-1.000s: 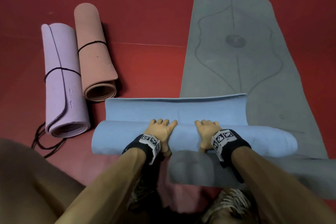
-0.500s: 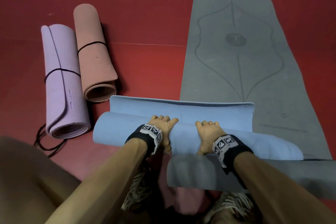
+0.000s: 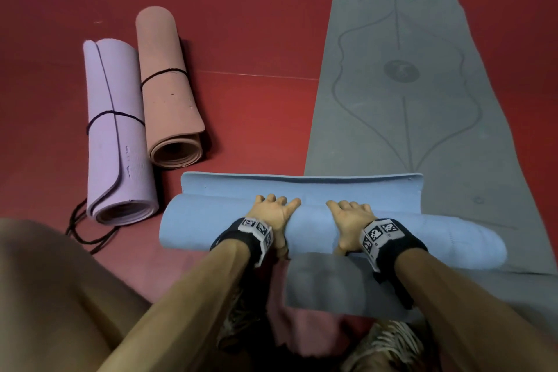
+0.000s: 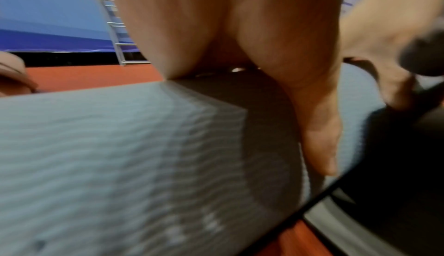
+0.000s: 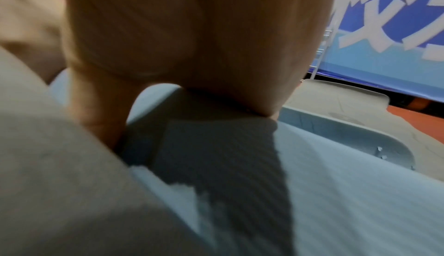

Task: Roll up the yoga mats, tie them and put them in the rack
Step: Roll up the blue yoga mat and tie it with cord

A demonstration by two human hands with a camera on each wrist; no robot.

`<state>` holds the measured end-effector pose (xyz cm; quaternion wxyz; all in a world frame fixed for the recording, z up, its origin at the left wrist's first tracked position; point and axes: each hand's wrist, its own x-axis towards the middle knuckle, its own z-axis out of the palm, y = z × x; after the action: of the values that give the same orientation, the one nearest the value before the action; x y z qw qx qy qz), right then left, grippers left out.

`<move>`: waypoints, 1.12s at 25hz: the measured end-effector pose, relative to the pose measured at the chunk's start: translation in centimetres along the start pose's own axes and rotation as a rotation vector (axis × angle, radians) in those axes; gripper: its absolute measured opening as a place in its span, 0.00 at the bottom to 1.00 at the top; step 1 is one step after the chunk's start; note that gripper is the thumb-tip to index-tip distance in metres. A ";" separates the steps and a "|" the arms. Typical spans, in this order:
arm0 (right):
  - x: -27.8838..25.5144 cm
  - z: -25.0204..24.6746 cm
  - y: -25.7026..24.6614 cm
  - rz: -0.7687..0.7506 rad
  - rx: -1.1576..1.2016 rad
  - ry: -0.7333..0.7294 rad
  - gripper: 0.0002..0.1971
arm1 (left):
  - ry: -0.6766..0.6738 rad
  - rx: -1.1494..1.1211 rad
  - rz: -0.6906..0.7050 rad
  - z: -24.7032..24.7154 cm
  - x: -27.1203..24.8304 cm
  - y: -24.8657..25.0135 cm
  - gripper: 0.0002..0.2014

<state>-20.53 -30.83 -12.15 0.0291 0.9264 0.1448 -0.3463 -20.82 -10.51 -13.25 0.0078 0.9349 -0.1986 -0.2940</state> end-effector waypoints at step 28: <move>-1.5 1.8 -1.9 0.043 -0.188 0.205 0.62 | -0.126 -0.076 0.011 -3.1 2.3 -0.6 0.47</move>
<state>-23.28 -29.62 -12.45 0.1081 0.9530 0.1590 -0.2341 -17.11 -11.13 -12.04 0.0325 0.9125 -0.1924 -0.3596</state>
